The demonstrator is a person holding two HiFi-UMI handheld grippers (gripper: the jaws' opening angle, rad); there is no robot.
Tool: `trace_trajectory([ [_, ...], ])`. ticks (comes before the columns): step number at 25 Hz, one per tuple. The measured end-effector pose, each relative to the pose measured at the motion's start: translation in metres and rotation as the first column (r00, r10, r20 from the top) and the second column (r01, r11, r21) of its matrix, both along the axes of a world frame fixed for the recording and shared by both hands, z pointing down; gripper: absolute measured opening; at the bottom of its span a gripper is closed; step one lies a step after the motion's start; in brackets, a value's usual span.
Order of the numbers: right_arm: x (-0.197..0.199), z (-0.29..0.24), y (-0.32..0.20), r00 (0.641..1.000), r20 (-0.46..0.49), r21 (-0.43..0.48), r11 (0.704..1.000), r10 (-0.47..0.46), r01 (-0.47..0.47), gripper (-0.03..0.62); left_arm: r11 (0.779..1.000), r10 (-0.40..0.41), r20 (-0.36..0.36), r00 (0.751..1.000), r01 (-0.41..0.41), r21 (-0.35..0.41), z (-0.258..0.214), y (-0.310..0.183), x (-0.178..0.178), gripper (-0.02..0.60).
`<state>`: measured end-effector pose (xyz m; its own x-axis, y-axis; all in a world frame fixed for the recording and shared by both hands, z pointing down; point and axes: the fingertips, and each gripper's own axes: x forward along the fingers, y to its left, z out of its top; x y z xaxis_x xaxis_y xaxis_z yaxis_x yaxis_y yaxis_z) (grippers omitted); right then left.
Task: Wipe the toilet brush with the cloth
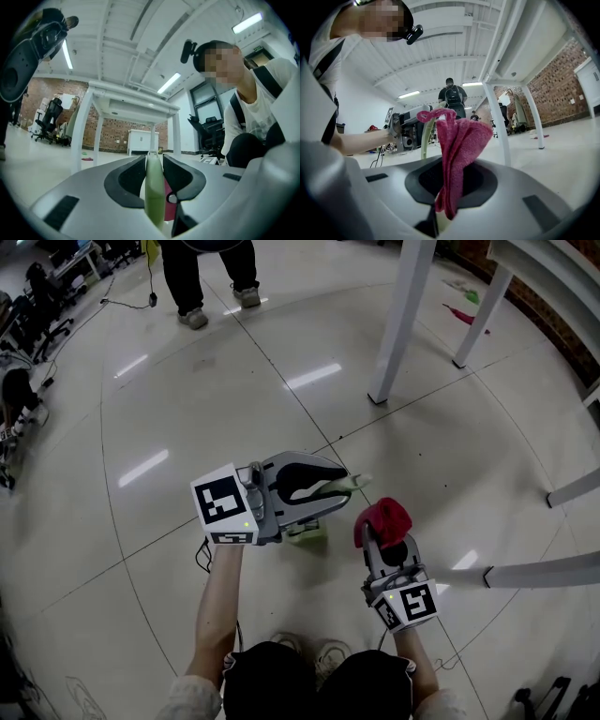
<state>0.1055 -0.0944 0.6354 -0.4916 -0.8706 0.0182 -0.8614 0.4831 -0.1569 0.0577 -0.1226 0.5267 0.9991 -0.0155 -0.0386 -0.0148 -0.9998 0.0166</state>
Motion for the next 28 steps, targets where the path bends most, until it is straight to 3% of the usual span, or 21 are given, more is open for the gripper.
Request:
trace_trajectory([
  [6, -0.004, -0.007, -0.012, 0.999, 0.037, 0.002, 1.000, -0.022, 0.022, 0.031, 0.997, 0.071, 0.051, 0.996, -0.072, 0.012, 0.001, 0.005, 0.005, 0.115],
  [11, 0.003, -0.077, -0.033, 0.998, 0.060, -0.051, 0.999, 0.013, -0.010, 0.031, 0.998, -0.005, 0.002, 1.000, 0.005, -0.064, -0.058, -0.021, -0.007, 0.110],
  [13, 0.002, -0.140, -0.034, 0.998, 0.063, -0.071, 0.997, 0.014, -0.009, 0.031, 0.995, -0.030, -0.001, 1.000, 0.030, -0.092, -0.117, -0.025, -0.014, 0.110],
  [16, 0.000, -0.266, -0.039, 0.999, 0.051, -0.064, 0.998, -0.007, 0.010, 0.031, 0.992, -0.057, -0.030, 0.998, 0.054, -0.110, -0.243, -0.029, -0.023, 0.110],
  [24, -0.004, -0.687, -0.034, 0.987, 0.111, 0.085, 0.991, -0.113, 0.104, 0.031, 0.988, -0.136, -0.072, 0.988, 0.130, -0.083, -0.624, -0.006, -0.028, 0.110],
  [28, -0.036, -0.818, 0.019, 0.960, 0.151, 0.172, 0.962, -0.237, 0.210, 0.031, 0.987, -0.162, -0.061, 0.985, 0.160, -0.032, -0.726, 0.035, -0.044, 0.110],
])
